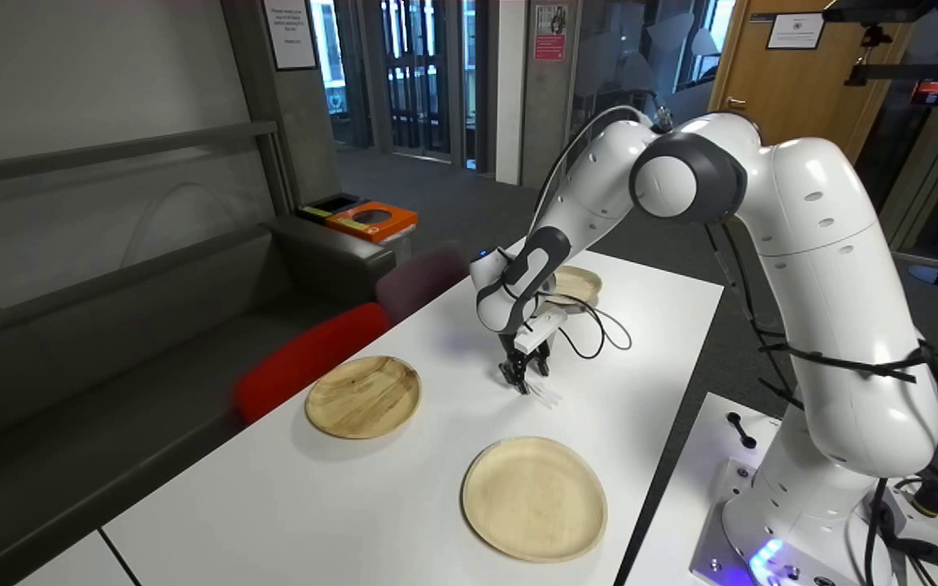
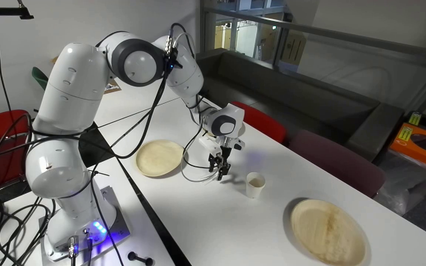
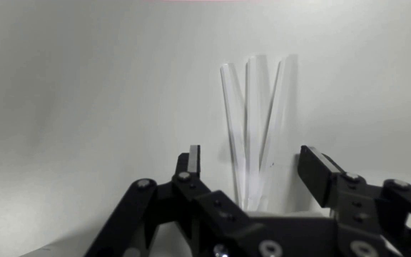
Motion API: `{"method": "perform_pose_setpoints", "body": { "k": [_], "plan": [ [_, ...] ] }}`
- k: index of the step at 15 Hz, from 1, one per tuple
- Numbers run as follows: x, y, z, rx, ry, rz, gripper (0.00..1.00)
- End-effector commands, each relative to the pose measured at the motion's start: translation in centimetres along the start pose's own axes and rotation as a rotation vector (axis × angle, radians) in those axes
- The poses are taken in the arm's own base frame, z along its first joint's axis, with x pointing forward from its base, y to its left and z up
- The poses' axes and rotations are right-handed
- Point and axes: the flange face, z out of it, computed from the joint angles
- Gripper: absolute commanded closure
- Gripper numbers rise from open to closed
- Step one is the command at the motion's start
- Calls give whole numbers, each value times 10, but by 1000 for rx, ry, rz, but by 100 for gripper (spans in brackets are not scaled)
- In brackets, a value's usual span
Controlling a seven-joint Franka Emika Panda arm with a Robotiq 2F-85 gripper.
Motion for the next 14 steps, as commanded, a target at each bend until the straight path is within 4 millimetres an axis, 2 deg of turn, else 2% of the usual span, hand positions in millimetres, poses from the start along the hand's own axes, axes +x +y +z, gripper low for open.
{"method": "perform_pose_setpoints", "body": {
  "k": [1, 13, 14],
  "plan": [
    [2, 6, -3, 4, -15, -6, 0],
    [11, 18, 3, 47, -9, -19, 0],
    [12, 20, 4, 57, -6, -26, 17]
  ]
}}
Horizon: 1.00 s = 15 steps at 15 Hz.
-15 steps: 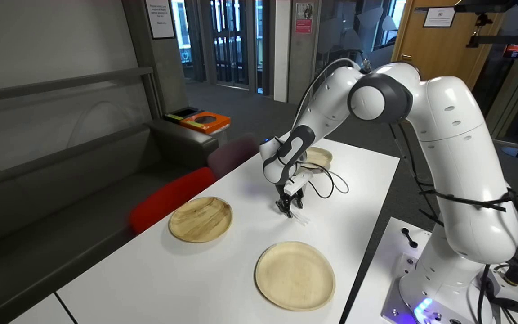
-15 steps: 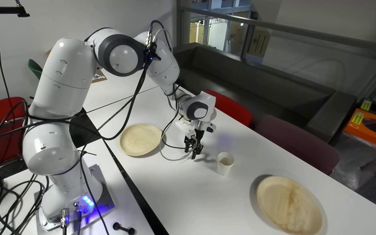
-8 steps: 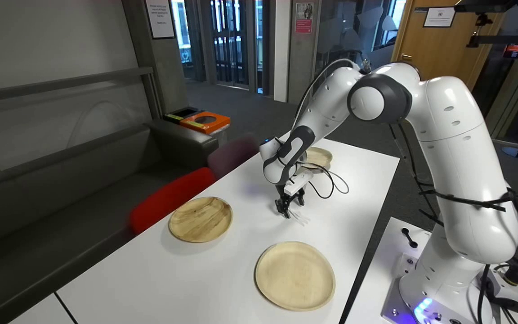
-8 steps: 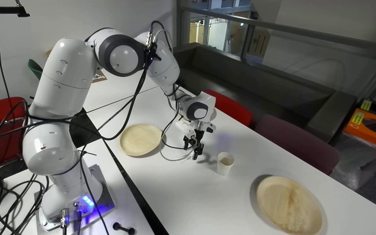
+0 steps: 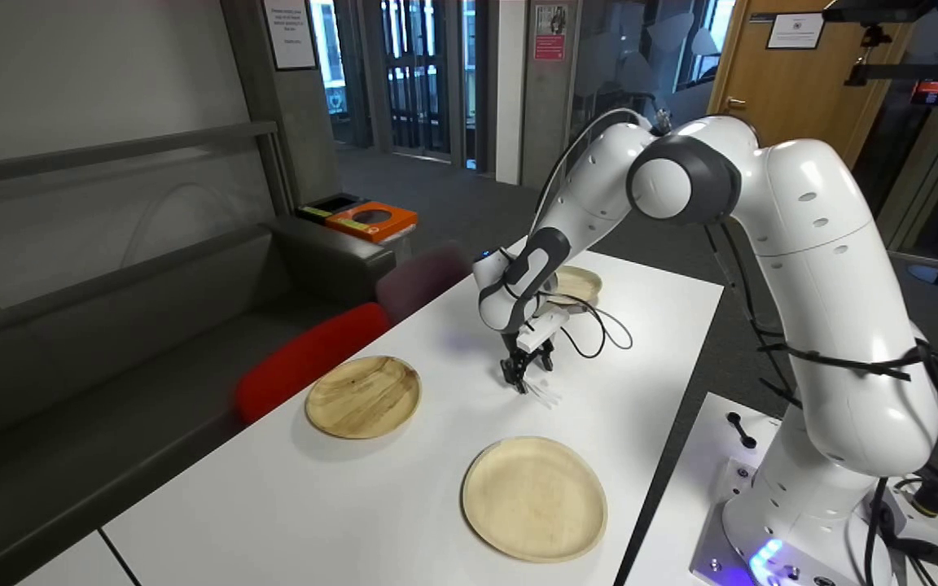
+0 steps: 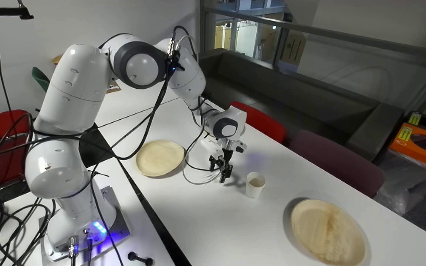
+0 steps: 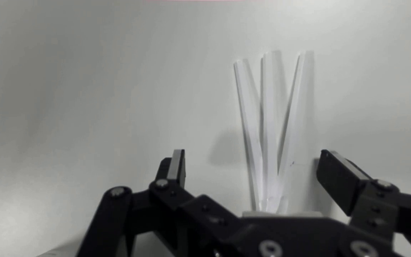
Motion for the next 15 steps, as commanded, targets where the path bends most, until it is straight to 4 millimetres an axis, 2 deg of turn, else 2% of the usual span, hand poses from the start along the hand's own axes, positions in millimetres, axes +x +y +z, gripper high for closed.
{"method": "perform_pose_setpoints", "body": {
  "k": [1, 8, 11, 15],
  "plan": [
    [9, 10, -3, 63, 2, -35, 26],
    [14, 18, -8, 124, 12, -64, 80],
    [15, 19, -10, 132, 17, -70, 99],
    [16, 20, -11, 134, 19, -71, 98]
  ]
}}
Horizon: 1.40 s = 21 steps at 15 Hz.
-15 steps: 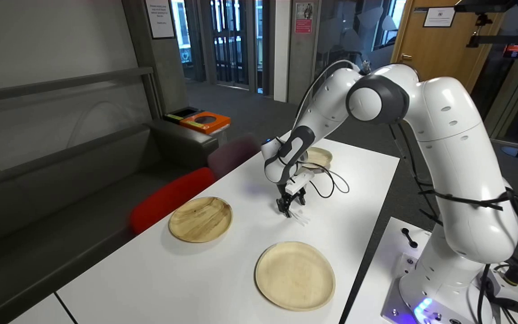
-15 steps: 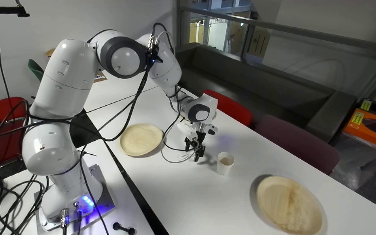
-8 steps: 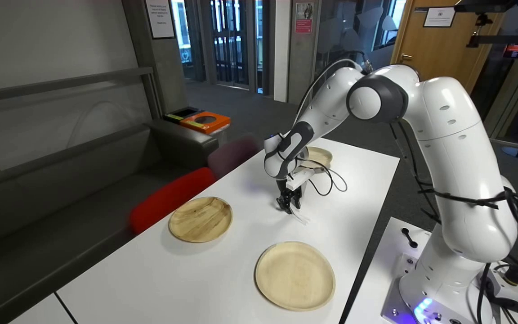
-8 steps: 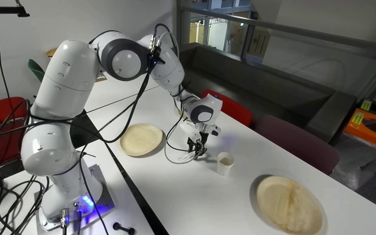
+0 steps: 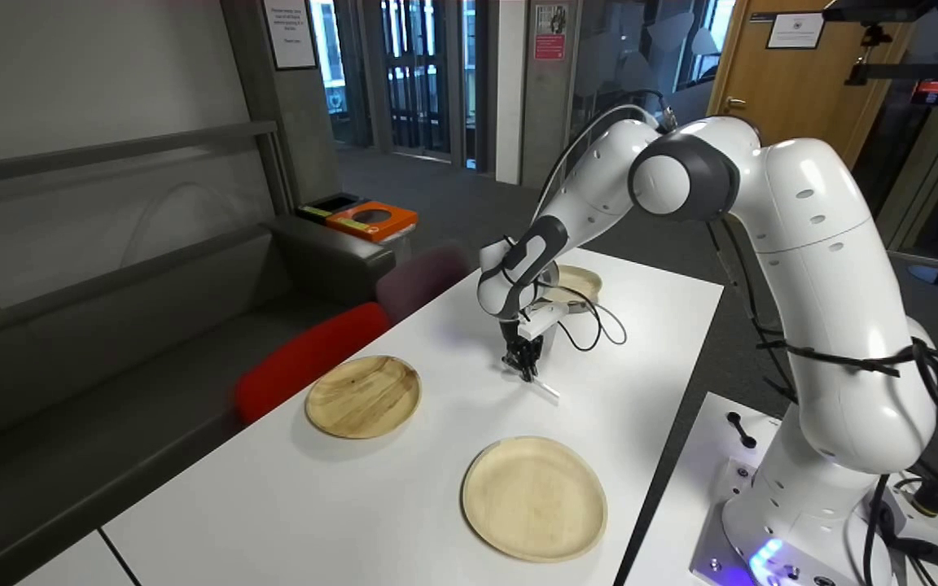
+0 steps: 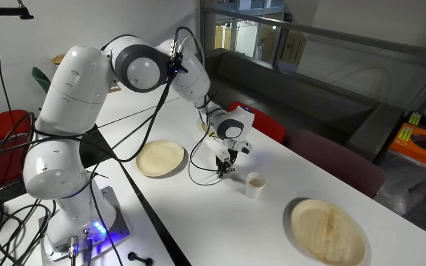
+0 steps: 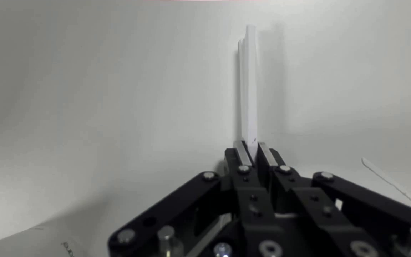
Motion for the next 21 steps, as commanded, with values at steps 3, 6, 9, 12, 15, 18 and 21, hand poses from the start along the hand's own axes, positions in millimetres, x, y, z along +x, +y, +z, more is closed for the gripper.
{"method": "perform_pose_setpoints", "body": {
  "k": [3, 6, 9, 12, 15, 18, 21],
  "plan": [
    [4, 3, 0, 32, -9, -13, 98],
    [5, 1, 0, 40, -8, -5, 77],
    [7, -3, 2, 34, -13, -5, 50],
    [8, -5, 2, 30, -15, -7, 29],
    [9, -5, 4, 25, -17, -11, 6],
    [7, -5, 9, 18, -30, -22, 0],
    [4, -6, 14, 20, -42, -25, 0]
  ]
}}
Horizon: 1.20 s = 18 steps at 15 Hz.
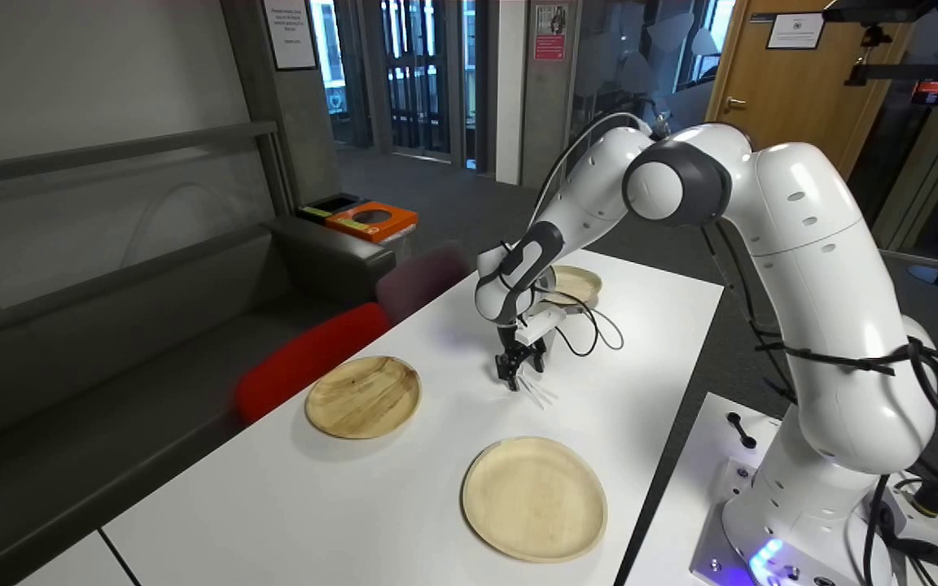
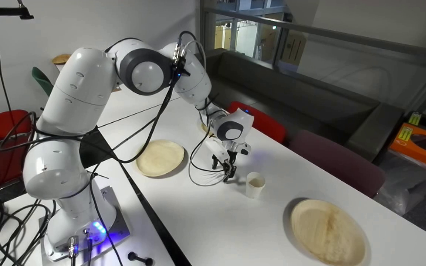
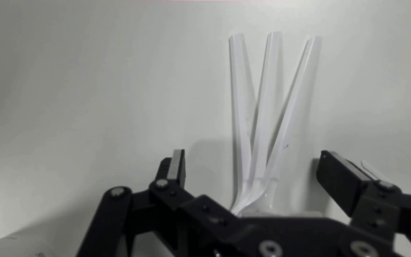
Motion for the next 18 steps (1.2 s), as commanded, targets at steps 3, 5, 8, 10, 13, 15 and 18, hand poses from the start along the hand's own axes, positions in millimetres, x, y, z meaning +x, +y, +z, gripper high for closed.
{"method": "perform_pose_setpoints", "body": {
  "k": [3, 5, 8, 10, 13, 15, 18],
  "plan": [
    [-5, 0, 2, 15, -38, -21, 0],
    [-10, -1, 2, 19, -51, -24, 0],
    [-19, -1, 3, 10, -47, -26, 0],
    [-24, -1, 3, 10, -41, -27, 0],
    [-30, -2, 3, 12, -37, -24, 26],
    [-33, -3, 1, 9, -33, -23, 42],
    [-37, -4, -2, 10, -27, -20, 65]
  ]
}}
